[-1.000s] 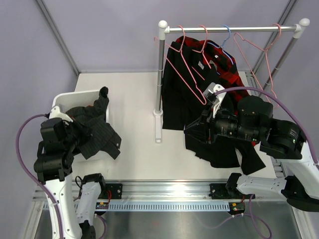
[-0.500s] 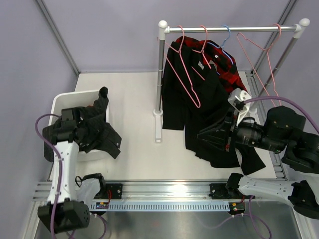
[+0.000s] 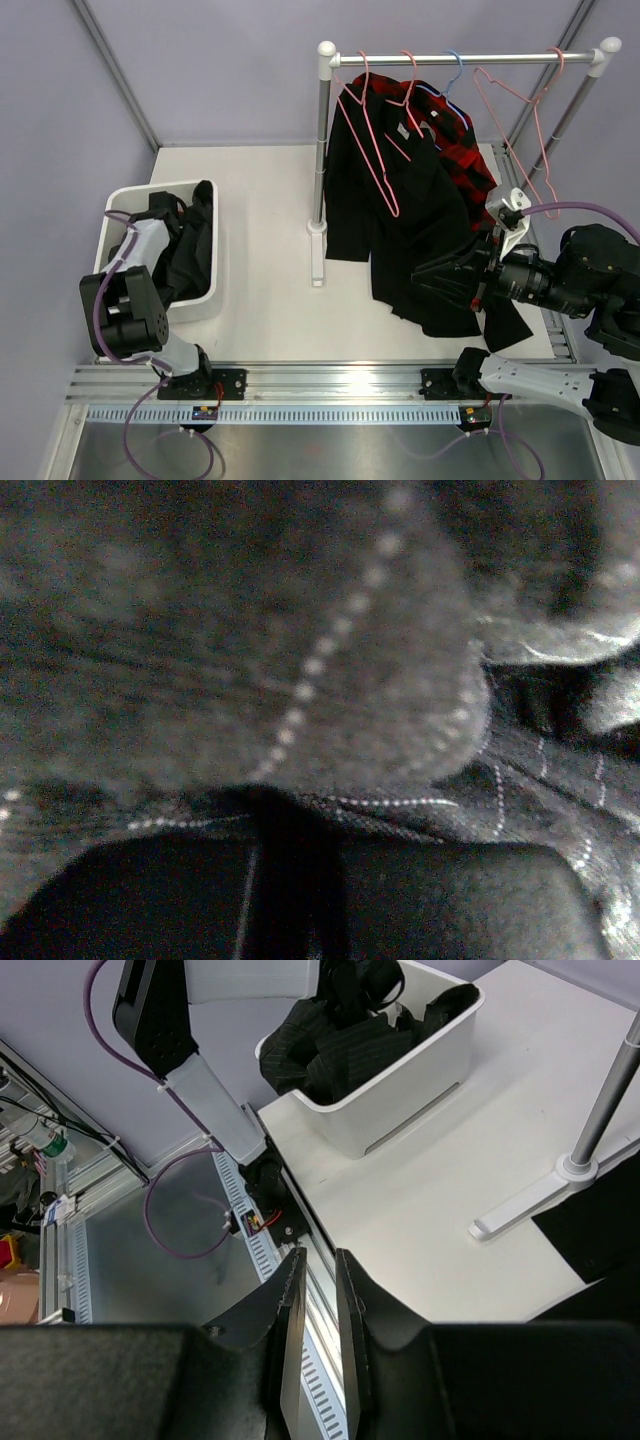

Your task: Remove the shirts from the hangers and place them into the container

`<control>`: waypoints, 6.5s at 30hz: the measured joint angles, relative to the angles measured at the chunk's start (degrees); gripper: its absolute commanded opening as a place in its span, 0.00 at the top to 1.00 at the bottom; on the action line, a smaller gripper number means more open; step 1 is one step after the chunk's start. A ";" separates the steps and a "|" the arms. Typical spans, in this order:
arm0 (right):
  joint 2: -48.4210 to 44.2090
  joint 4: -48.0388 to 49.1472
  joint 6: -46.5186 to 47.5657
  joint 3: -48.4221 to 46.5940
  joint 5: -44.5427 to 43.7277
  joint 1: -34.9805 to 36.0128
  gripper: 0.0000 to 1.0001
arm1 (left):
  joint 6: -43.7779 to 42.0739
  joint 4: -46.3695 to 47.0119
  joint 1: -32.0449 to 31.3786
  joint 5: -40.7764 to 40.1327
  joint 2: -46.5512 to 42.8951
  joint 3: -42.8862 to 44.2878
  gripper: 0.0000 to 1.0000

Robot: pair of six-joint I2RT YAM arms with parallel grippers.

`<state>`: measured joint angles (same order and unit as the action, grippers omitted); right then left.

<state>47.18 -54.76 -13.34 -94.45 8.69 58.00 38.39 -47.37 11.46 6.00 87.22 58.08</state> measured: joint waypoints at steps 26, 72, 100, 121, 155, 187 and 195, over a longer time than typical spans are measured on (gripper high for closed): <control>15.54 -2.99 0.79 -9.92 -25.29 0.09 0.29 | 4.76 -15.17 -2.99 -23.02 -50.69 0.24 1.00; 34.27 -5.09 9.57 -26.75 -21.64 -30.60 0.42 | -7.34 -1.57 4.46 -8.83 -31.85 18.80 0.39; 34.84 -3.85 9.90 -24.52 -14.03 -34.75 1.00 | -18.34 8.33 -31.82 16.09 -25.14 30.67 0.32; 8.70 -18.23 1.51 -4.46 7.23 -34.73 1.00 | -26.53 6.71 -64.65 -1.31 12.22 65.72 0.22; 8.87 -16.83 1.07 -1.62 13.70 -34.73 1.00 | -29.16 6.32 -75.49 -10.10 12.85 72.46 0.22; 1.03 -16.46 2.21 1.73 13.84 -34.73 0.33 | -26.93 -2.62 -61.09 -16.22 7.32 77.79 1.00; 2.47 -17.44 3.52 -5.62 9.73 -34.73 0.33 | -26.56 -3.48 -61.09 -14.12 6.73 77.09 1.00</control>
<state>49.65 -72.20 -9.82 -100.07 18.41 23.27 11.84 -50.85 -49.63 -8.12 93.95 135.17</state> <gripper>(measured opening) 0.692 0.057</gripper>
